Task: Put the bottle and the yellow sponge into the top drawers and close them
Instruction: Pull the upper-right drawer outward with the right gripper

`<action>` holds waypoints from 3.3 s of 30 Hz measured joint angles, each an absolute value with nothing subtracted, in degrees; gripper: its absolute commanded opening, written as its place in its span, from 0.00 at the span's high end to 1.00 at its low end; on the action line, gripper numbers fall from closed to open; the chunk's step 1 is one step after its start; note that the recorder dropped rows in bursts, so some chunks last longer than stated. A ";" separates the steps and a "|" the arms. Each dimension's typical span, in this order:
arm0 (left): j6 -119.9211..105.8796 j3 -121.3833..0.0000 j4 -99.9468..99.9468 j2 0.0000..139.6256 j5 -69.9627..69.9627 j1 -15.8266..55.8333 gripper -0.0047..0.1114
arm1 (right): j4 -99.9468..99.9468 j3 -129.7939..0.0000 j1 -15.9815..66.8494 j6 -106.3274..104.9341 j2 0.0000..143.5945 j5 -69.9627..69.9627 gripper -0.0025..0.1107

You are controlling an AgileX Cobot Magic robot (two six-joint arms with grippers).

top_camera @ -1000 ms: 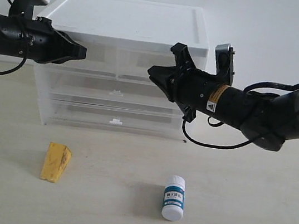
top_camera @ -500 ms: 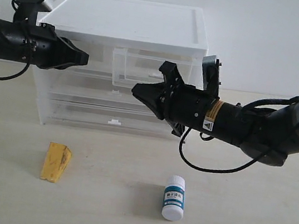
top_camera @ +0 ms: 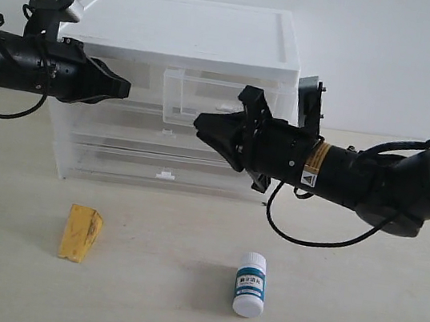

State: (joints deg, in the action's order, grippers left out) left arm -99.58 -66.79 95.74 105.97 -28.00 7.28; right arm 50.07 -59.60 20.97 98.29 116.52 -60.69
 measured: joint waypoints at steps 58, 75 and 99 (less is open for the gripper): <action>-99.67 -66.87 94.21 105.97 -27.88 7.28 0.93 | 49.72 -56.36 18.31 99.52 115.55 -63.54 0.98; -99.67 -66.87 94.21 105.97 -27.88 7.28 0.93 | 52.27 -47.05 18.42 96.86 108.22 -64.53 0.98; -99.67 -66.87 94.21 105.97 -27.66 7.28 0.93 | 51.58 -44.95 19.93 94.90 107.88 -65.78 0.98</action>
State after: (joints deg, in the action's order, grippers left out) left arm -99.67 -66.87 94.21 105.97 -27.66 7.28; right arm 51.58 -44.95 19.93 94.90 107.88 -65.78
